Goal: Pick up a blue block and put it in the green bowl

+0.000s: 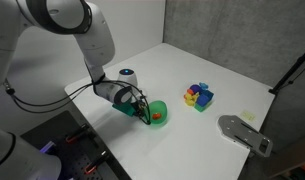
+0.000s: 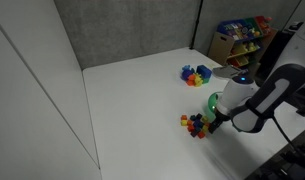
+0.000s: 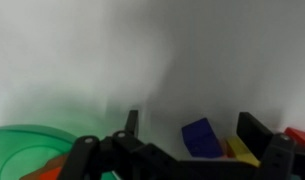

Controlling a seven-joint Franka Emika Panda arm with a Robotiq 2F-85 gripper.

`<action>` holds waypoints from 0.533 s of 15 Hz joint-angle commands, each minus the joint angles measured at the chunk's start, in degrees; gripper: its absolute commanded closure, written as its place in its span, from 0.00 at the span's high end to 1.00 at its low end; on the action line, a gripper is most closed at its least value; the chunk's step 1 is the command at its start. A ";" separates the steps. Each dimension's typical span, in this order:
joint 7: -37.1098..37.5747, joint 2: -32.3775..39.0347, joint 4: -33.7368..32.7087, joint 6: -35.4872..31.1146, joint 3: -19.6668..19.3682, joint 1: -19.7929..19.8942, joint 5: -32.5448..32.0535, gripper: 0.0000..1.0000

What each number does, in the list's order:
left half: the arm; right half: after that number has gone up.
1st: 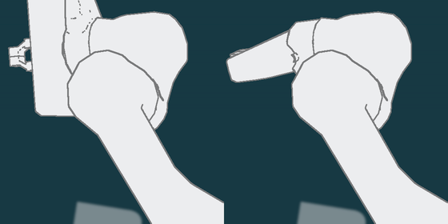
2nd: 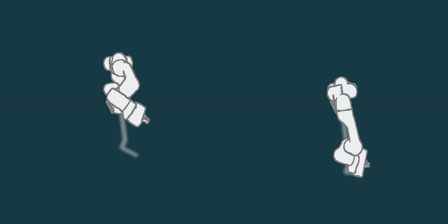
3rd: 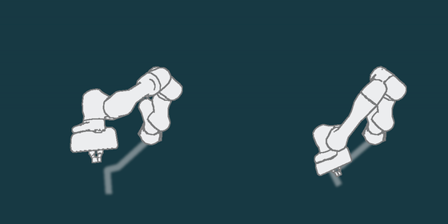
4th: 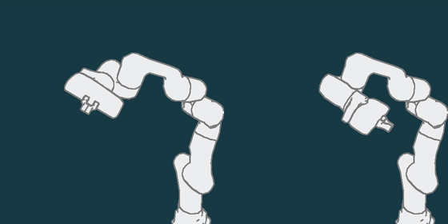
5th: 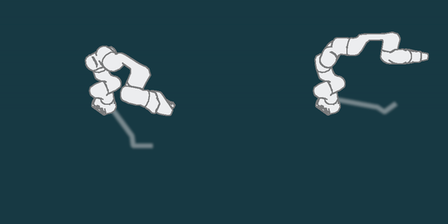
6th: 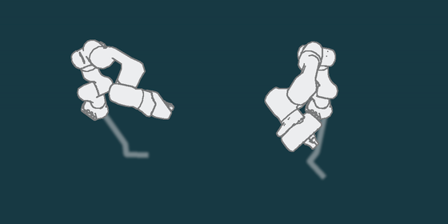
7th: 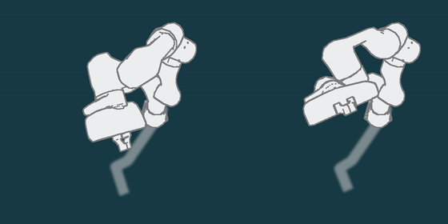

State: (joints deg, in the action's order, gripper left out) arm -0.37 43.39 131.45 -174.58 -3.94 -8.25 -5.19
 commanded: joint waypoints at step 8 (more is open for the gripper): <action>-1.32 0.48 -2.42 -0.75 2.39 1.53 -0.21 0.74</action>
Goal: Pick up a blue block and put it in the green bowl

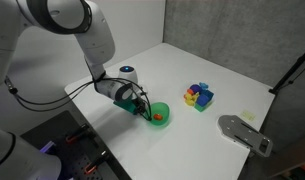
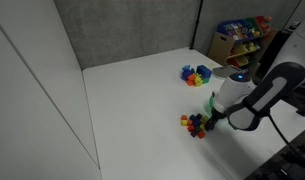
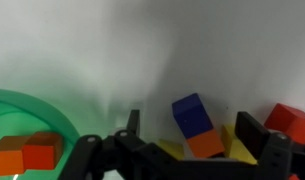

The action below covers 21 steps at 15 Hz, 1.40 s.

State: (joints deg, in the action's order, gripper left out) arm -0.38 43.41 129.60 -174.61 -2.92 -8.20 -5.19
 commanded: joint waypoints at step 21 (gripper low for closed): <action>-0.39 -13.78 -0.66 10.30 0.49 7.09 -0.12 0.10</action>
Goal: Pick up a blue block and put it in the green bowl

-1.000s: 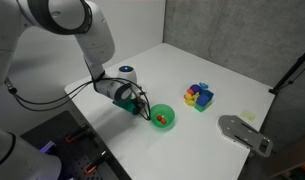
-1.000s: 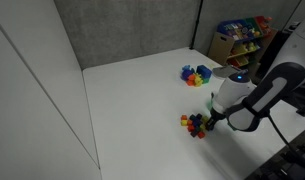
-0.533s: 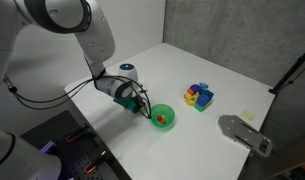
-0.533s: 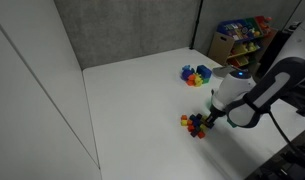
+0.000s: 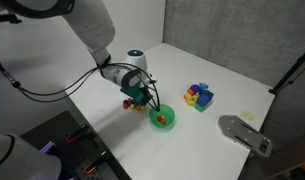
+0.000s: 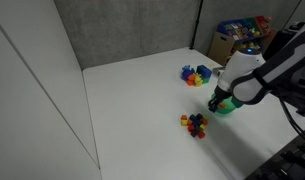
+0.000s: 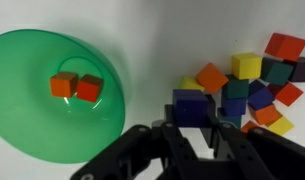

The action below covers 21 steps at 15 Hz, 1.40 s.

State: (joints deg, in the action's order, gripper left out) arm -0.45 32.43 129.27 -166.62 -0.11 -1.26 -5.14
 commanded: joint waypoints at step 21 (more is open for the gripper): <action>4.10 9.78 -3.19 -8.32 -15.42 -5.42 -0.16 0.54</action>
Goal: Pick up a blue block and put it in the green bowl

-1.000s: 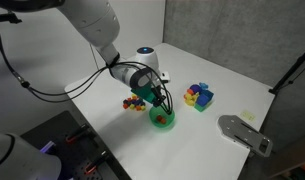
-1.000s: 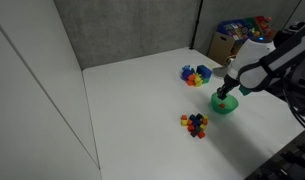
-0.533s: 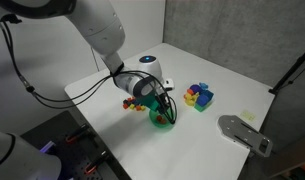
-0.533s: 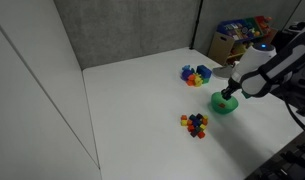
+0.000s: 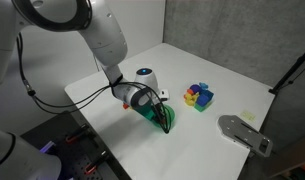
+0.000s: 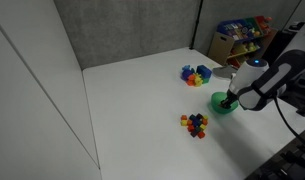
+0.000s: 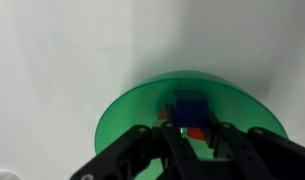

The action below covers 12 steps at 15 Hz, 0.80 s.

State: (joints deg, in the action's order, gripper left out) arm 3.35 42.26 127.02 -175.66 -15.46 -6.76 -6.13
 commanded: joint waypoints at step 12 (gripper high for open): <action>-2.08 -21.10 5.72 12.54 3.25 2.18 -0.41 1.00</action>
State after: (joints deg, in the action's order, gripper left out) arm 3.00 29.71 128.74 -168.38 -14.71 -6.73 -6.05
